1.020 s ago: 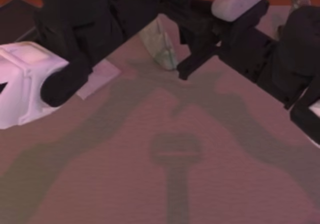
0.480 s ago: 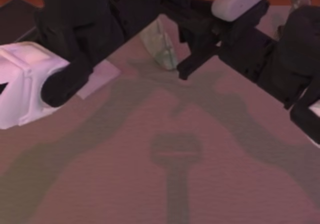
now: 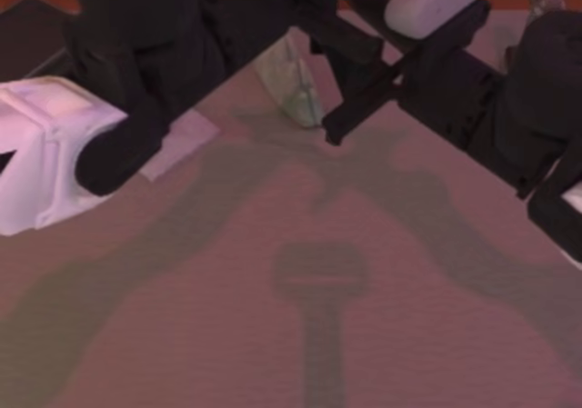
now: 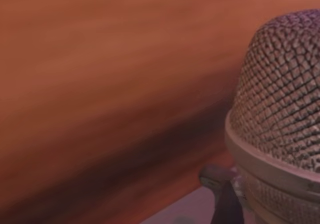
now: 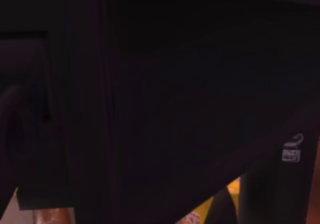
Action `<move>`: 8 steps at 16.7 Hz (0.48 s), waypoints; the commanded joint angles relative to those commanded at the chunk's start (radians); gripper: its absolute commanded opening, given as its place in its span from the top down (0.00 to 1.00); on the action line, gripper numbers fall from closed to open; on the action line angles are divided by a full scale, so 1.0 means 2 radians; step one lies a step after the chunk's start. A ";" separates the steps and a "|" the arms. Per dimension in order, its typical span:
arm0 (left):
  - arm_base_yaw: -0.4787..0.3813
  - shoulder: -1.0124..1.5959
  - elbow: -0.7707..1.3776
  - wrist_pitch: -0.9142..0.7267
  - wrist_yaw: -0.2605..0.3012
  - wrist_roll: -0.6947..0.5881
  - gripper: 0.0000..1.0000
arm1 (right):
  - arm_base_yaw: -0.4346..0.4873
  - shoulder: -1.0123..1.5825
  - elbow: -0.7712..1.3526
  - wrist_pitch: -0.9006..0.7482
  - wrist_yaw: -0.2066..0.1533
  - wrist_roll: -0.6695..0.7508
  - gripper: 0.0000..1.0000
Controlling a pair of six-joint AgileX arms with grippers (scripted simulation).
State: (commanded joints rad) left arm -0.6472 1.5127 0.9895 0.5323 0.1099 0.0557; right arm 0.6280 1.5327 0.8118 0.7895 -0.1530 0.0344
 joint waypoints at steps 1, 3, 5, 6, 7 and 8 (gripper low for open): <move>0.000 0.000 0.000 0.000 0.000 0.000 1.00 | 0.000 0.000 0.000 0.000 0.000 0.000 0.10; 0.000 0.000 0.000 0.000 0.000 0.000 1.00 | 0.000 0.000 0.000 0.000 0.000 0.000 0.00; 0.000 0.000 0.000 0.000 0.000 0.000 1.00 | 0.000 0.000 0.000 0.000 0.000 0.000 0.00; 0.000 0.000 0.000 0.000 0.000 0.000 1.00 | 0.000 0.000 0.000 0.000 0.000 0.000 0.00; 0.000 0.000 0.000 0.000 0.000 0.000 1.00 | 0.000 0.000 0.000 0.000 0.000 0.000 0.00; 0.000 0.000 0.000 0.000 0.000 0.000 1.00 | 0.000 0.000 0.000 0.000 0.000 0.000 0.00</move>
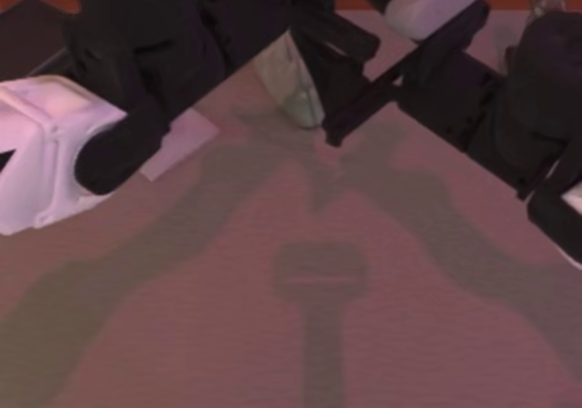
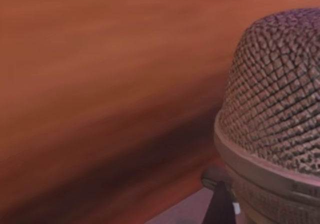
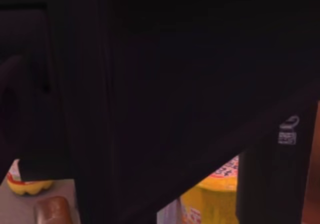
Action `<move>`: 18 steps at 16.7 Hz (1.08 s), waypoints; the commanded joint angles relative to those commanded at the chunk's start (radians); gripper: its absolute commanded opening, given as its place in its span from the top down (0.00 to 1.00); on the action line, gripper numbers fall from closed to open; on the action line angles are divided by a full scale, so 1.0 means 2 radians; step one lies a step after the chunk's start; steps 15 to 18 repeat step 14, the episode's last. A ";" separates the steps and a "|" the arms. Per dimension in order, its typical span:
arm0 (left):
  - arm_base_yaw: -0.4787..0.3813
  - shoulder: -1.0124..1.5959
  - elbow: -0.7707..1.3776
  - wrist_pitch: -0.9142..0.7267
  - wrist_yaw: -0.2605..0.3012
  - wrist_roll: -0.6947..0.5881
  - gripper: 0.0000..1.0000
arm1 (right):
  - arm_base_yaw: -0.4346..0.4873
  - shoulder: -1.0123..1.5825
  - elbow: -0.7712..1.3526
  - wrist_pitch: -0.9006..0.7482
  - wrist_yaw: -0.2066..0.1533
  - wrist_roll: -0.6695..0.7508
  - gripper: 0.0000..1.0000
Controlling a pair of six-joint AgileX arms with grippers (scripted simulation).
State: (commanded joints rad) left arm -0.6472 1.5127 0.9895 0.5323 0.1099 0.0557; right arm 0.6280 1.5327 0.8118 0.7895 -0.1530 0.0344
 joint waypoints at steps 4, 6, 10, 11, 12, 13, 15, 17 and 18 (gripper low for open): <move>0.000 -0.005 0.005 -0.001 -0.004 0.003 1.00 | -0.005 0.004 -0.006 -0.001 0.002 -0.002 0.00; 0.011 -0.013 -0.002 -0.002 0.007 0.003 1.00 | -0.008 -0.015 -0.024 -0.004 0.000 -0.002 0.00; 0.055 -0.041 -0.026 -0.006 0.043 0.001 1.00 | -0.017 -0.099 -0.091 -0.016 -0.013 -0.001 0.00; 0.065 -0.047 -0.032 -0.007 0.052 0.001 1.00 | -0.019 -0.116 -0.106 -0.019 -0.016 -0.001 0.00; 0.073 -0.052 -0.036 -0.008 0.059 0.001 1.00 | -0.020 -0.128 -0.118 -0.020 -0.019 -0.001 0.00; 0.078 -0.055 -0.039 -0.008 0.063 0.001 1.00 | -0.021 -0.135 -0.124 -0.021 -0.020 -0.001 0.00; 0.079 -0.056 -0.039 -0.008 0.064 0.001 1.00 | -0.021 -0.137 -0.126 -0.021 -0.021 -0.001 0.00; 0.079 -0.056 -0.039 -0.008 0.064 0.001 1.00 | -0.021 -0.137 -0.126 -0.021 -0.021 -0.001 0.00; 0.079 -0.056 -0.039 -0.008 0.064 0.001 1.00 | -0.021 -0.137 -0.126 -0.021 -0.021 -0.001 0.00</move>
